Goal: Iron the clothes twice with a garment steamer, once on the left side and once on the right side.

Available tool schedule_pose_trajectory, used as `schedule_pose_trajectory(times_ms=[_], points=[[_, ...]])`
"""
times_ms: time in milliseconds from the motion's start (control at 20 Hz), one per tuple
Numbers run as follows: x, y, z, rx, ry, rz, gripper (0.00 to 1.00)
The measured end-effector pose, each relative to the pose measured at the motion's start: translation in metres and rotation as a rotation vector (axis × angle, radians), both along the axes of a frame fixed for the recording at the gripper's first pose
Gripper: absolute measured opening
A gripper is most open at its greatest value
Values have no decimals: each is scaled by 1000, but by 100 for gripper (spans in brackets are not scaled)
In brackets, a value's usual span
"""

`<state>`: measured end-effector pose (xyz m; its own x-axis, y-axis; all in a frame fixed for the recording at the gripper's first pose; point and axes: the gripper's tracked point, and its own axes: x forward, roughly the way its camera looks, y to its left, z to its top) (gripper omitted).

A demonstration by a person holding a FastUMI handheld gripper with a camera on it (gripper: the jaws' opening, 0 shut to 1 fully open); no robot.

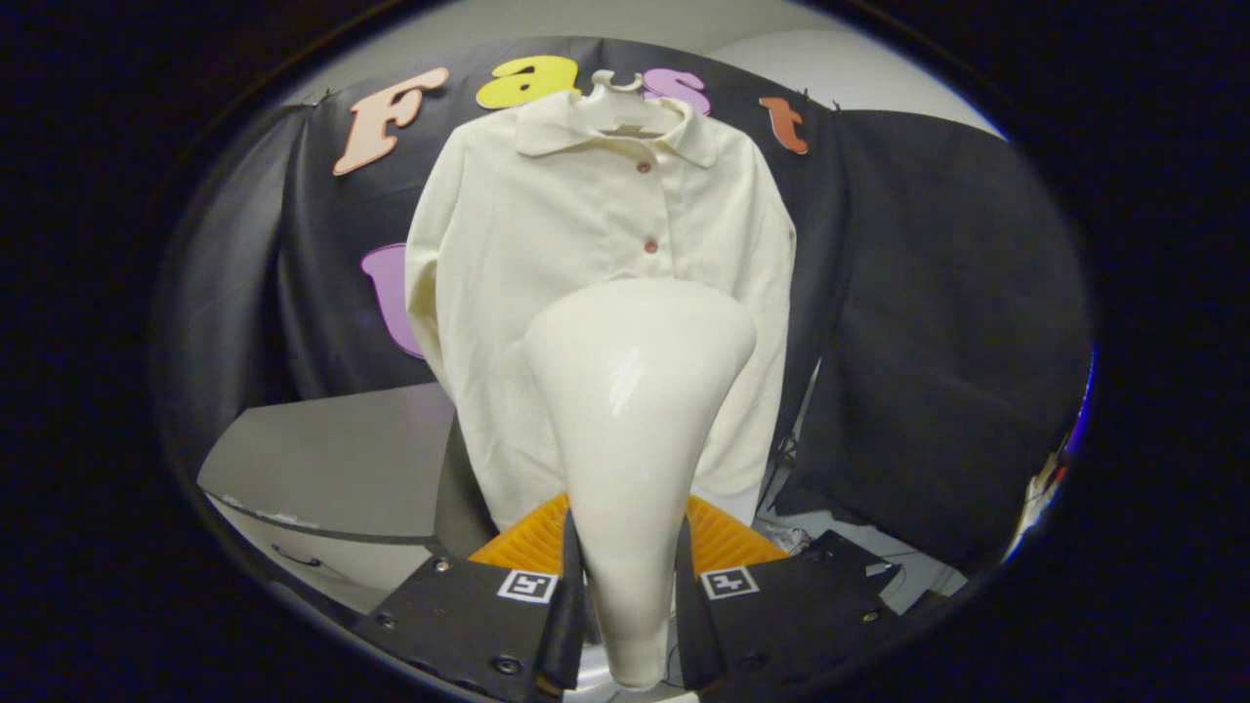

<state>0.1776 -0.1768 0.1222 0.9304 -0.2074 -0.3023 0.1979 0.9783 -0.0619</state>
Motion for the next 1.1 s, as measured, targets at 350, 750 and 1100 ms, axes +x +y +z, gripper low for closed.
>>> schedule_pose_trajectory(times_ms=[350, 750, 1100], points=[[21, -56, 79, -55, -90, 18, 39], [102, -120, 132, -28, -123, 93, 39], [166, -123, 109, 59, -44, 209, 39]])
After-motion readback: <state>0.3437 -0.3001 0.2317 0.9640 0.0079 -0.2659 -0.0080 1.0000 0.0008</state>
